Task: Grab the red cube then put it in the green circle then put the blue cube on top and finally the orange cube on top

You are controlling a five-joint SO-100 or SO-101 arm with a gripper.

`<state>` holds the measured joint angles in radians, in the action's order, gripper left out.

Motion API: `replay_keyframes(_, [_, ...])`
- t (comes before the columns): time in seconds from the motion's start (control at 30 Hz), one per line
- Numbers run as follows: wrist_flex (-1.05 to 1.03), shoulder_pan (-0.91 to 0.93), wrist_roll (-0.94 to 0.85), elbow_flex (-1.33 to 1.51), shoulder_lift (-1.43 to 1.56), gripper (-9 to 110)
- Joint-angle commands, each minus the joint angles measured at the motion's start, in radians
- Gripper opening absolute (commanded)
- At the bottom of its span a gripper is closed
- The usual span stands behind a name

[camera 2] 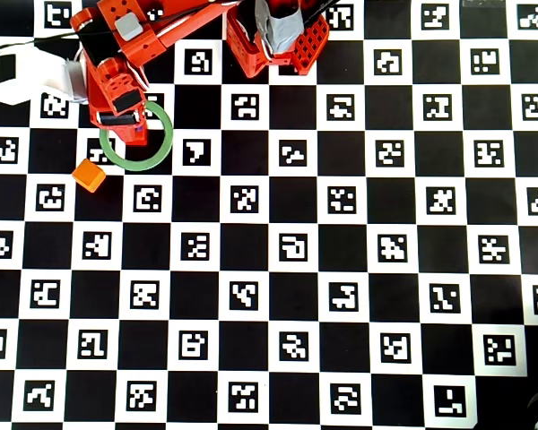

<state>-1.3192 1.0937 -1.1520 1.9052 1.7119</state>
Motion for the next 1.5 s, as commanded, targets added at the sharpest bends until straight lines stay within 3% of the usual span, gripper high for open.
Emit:
replay_keyframes(0.0, [0.011,-0.012,0.008,-0.008,0.012,3])
replay_keyframes(1.47, [0.077,-0.029,0.040,0.077,0.006,3])
